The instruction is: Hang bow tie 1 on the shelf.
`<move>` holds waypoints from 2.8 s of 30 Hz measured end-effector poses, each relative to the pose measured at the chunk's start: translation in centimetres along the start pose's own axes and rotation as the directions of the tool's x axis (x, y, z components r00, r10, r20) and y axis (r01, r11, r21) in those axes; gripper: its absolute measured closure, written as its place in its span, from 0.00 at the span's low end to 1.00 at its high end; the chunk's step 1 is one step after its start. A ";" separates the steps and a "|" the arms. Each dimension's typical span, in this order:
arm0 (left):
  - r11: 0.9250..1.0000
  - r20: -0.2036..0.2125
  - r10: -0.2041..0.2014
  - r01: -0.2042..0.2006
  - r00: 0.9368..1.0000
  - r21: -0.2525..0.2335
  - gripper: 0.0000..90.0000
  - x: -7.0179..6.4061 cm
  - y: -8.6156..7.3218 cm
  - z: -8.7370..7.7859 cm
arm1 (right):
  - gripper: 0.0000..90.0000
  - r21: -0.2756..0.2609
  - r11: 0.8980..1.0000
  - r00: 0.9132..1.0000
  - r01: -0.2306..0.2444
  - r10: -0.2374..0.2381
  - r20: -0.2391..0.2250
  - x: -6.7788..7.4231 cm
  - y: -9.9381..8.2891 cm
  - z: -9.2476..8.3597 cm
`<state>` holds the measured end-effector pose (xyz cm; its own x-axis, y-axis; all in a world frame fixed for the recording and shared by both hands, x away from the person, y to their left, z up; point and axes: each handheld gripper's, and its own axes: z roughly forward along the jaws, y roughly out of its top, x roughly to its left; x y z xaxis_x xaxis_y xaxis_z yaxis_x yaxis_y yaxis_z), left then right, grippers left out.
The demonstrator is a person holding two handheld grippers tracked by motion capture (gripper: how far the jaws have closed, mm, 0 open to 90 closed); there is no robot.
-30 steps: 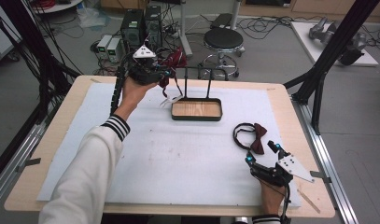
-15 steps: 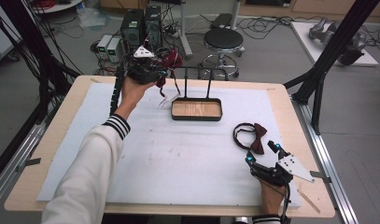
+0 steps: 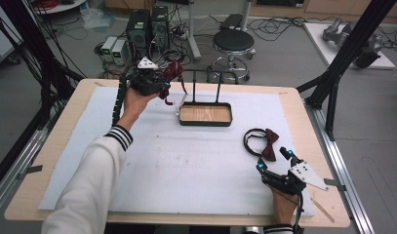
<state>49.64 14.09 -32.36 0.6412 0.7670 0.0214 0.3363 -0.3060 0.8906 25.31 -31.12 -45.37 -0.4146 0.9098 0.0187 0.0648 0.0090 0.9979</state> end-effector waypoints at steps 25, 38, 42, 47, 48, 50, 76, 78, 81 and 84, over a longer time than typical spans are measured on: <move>1.000 0.031 0.005 -0.005 1.000 0.014 0.59 -0.1 -1.5 -0.2 | 0.11 0.000 1.000 1.000 0.008 -0.008 0.004 0.0 0.0 0.0; 0.991 0.106 0.043 -0.029 0.993 -0.133 0.18 0.6 -3.4 -3.4 | 0.11 -0.002 1.000 1.000 0.009 -0.009 0.001 0.0 0.0 0.0; 0.981 0.101 0.064 -0.044 0.993 -0.187 0.18 0.6 -4.6 -6.0 | 0.11 -0.001 1.000 1.000 0.008 -0.008 0.001 0.1 0.0 0.0; 0.971 0.113 0.075 -0.047 0.991 -0.235 0.18 0.8 -6.1 -9.4 | 0.11 -0.010 1.000 1.000 0.008 -0.008 0.009 0.1 0.0 -0.1; 0.969 0.119 0.077 -0.046 0.990 -0.243 0.18 0.8 -6.3 -10.0 | 0.11 -0.007 1.000 1.000 0.005 -0.005 0.010 0.1 0.0 -0.1; 0.965 0.130 0.083 -0.047 0.988 -0.258 0.18 0.7 -7.0 -11.0 | 0.11 -0.005 1.000 1.000 0.006 -0.006 0.010 0.1 0.0 -0.1; 0.930 0.157 0.082 -0.019 0.984 -0.367 0.18 -1.5 -18.7 -17.7 | 0.11 0.002 1.000 1.000 0.002 -0.002 0.016 0.1 0.0 0.0; 0.929 0.156 0.083 -0.020 0.984 -0.370 0.18 -1.7 -19.1 -17.7 | 0.11 0.000 1.000 1.000 0.004 -0.004 0.015 0.1 0.0 0.0; 0.922 0.147 0.090 -0.027 0.985 -0.385 0.18 -1.9 -19.8 -17.9 | 0.11 -0.003 1.000 1.000 0.004 -0.004 0.015 0.1 0.0 0.0; 0.915 0.138 0.084 -0.022 0.987 -0.403 0.18 -2.0 -20.4 -17.9 | 0.11 -0.003 1.000 1.000 0.006 -0.006 0.015 0.1 0.0 0.0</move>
<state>29.11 28.90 -42.45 0.7562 0.6534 0.0337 0.0160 -0.0699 0.9974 25.24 -31.04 -45.38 -0.4016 0.9157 0.0122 0.0596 0.0128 0.9981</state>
